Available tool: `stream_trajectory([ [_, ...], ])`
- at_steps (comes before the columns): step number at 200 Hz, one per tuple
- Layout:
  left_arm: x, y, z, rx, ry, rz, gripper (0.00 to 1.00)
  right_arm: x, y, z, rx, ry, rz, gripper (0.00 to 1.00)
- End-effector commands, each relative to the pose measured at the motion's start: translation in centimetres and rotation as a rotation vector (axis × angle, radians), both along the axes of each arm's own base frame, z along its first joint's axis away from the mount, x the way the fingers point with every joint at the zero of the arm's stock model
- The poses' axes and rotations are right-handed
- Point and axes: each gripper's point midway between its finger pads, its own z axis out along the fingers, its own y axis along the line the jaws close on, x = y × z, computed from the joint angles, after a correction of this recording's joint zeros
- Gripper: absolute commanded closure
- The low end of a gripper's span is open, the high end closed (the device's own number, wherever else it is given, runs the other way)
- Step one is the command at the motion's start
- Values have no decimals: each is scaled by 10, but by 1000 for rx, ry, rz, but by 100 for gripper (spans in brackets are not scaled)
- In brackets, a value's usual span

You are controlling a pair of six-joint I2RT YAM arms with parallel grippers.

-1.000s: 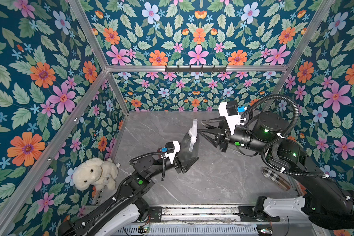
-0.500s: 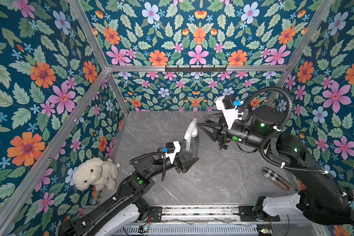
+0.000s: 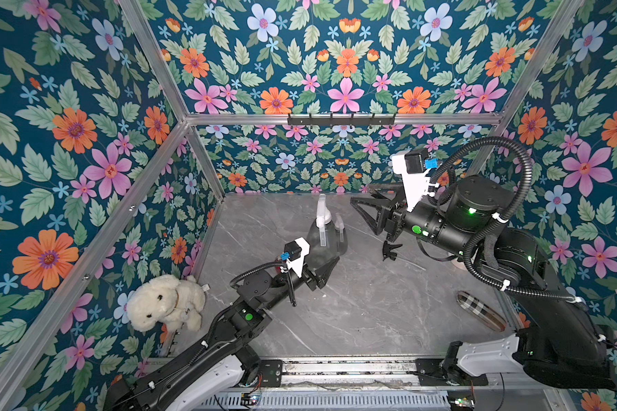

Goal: Attach spray nozzles to spray bottles
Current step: Screw the spray nozzle on the spray bottle.

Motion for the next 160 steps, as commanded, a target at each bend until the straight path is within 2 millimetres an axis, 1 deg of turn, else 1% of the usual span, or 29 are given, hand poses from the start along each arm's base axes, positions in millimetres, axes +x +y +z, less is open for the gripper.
stream_trajectory([
  [1,24,22,12,-61,-34,202,100,3,5,-2,-1,22,-8,38],
  [24,37,29,6,-71,-22,303,100,7,15,-6,-29,20,-15,37],
  [49,42,31,1,-63,-38,363,100,7,26,-7,-62,19,1,37],
  [79,36,23,-2,-16,-90,393,100,8,41,-14,-134,18,8,37],
  [106,30,16,-5,39,-138,450,100,12,49,-21,-183,30,-6,37],
  [136,25,6,-8,90,-183,498,100,15,53,-31,-218,59,-13,38],
  [160,21,3,-10,77,-196,497,100,19,49,-42,-261,69,-54,40],
])
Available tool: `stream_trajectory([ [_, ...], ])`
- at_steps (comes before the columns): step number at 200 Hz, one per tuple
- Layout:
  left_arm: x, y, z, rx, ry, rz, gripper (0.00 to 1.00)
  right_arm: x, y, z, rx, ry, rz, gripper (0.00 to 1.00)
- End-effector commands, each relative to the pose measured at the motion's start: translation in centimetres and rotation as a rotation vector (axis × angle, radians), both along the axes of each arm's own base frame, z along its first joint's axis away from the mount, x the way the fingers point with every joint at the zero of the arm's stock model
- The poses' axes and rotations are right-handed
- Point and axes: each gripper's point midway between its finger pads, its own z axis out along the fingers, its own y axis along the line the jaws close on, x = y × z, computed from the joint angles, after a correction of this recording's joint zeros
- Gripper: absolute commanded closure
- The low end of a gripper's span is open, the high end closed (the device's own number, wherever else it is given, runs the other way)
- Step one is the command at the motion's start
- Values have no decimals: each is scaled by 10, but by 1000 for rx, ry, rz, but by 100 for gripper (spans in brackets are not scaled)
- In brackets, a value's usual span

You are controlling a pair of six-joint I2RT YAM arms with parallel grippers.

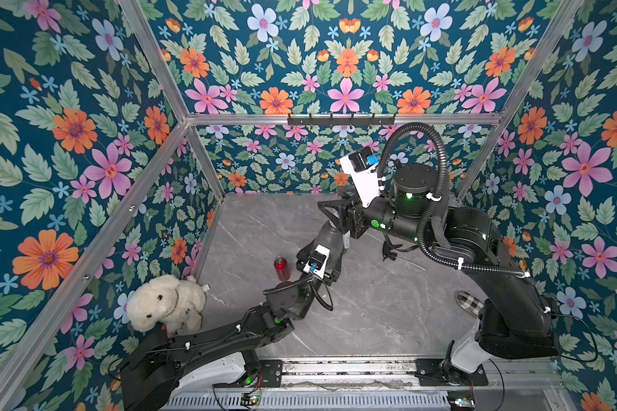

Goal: Attach spray nozzles to spray bottles
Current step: Screw the spray nozzle on the spray bottle.

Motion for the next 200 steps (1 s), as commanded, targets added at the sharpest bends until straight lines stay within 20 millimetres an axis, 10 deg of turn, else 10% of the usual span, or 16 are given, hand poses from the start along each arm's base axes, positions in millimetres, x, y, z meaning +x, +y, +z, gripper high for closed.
stream_trajectory([
  [1,-1,13,20,-55,-70,70,100,5,-8,-12,-62,5,-52,40],
  [123,-7,10,16,-51,-85,48,100,3,-21,-39,-137,79,-88,47],
  [200,-15,5,15,-35,-109,14,100,6,-16,-46,-207,113,-75,82],
])
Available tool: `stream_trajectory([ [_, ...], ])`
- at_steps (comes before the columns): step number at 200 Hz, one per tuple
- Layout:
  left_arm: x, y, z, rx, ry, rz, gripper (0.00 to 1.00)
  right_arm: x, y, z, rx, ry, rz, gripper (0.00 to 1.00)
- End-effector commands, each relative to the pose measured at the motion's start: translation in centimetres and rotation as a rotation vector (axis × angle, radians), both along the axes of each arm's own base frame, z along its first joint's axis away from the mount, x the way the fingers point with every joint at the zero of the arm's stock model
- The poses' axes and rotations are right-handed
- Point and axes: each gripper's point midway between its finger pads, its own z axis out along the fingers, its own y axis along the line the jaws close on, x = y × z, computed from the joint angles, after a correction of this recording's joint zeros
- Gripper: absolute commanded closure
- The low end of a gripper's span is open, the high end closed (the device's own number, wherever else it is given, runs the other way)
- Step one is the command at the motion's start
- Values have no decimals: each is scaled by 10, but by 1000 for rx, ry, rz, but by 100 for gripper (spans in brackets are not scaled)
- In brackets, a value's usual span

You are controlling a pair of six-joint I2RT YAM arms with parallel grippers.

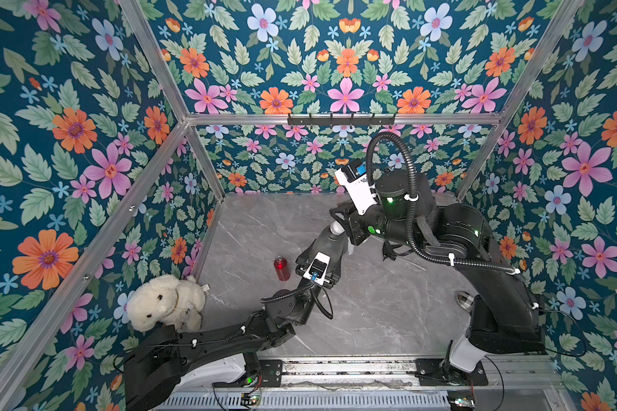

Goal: Attach spray nozzles to spray bottles
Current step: Screw the spray nozzle on the spray bottle.

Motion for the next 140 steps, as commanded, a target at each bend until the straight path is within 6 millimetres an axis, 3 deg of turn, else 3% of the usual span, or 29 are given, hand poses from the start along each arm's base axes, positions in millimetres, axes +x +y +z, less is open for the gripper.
stream_trajectory([
  [1,-4,1,13,-35,-42,-7,100,-2,-4,-6,-40,19,5,82],
  [37,-5,-4,11,-13,-43,-13,100,-1,0,-7,-42,20,18,92],
  [99,-14,-9,11,-5,-63,-46,100,2,10,-9,-30,37,53,99],
  [140,-21,-17,9,25,-65,-72,100,7,3,-5,15,80,85,99],
])
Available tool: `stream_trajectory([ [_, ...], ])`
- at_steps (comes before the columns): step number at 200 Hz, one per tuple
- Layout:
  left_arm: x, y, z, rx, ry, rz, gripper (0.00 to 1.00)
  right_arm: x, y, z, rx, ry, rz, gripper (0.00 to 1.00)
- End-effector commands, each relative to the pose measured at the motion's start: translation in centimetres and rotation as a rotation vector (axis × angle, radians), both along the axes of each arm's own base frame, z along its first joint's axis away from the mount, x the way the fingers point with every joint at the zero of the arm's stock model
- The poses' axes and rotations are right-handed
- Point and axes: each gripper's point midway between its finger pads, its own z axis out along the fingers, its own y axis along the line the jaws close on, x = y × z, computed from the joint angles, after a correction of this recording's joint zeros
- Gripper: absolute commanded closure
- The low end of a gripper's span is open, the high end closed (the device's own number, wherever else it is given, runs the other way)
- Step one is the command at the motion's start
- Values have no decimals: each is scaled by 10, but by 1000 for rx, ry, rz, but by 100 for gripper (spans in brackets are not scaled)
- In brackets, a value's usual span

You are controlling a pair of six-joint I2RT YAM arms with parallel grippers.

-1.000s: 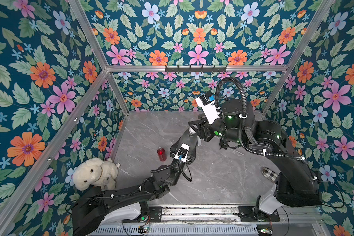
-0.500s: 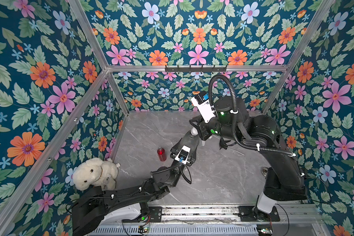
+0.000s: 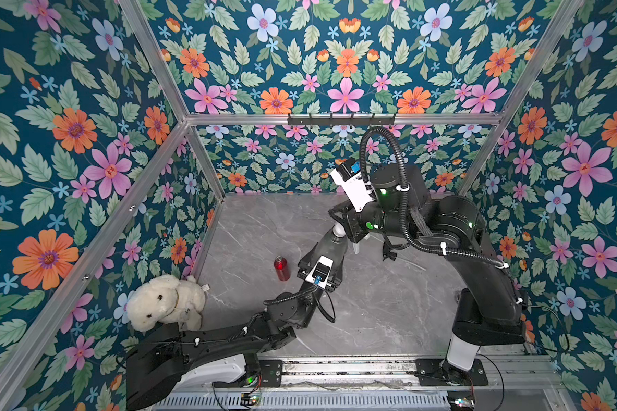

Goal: Attach spray nozzles to spray bottles
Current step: Screw the spray nozzle on the spray bottle.

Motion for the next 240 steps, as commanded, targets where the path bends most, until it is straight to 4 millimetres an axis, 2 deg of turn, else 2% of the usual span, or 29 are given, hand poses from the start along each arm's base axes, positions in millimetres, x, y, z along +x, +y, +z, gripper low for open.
stream_trajectory([
  [1,-12,-10,19,-3,-75,-65,100,0,2,4,31,17,34,99],
  [40,-11,-21,13,56,-65,-62,100,-4,9,-4,9,44,75,99],
  [93,-23,-36,-1,151,-42,-142,100,-11,7,-15,-21,80,147,100],
  [120,-32,-37,-3,178,-59,-134,100,-11,4,-22,-25,121,182,100],
  [164,-38,-31,3,120,-63,-143,100,-6,-3,-17,-5,110,178,97],
  [188,-39,-33,2,126,-60,-155,100,-5,-3,-17,5,115,188,89],
  [207,-38,-34,-1,141,-52,-151,100,-4,0,-17,5,117,191,76],
  [240,-33,-33,-5,136,-25,-122,100,0,-1,0,58,71,168,67],
])
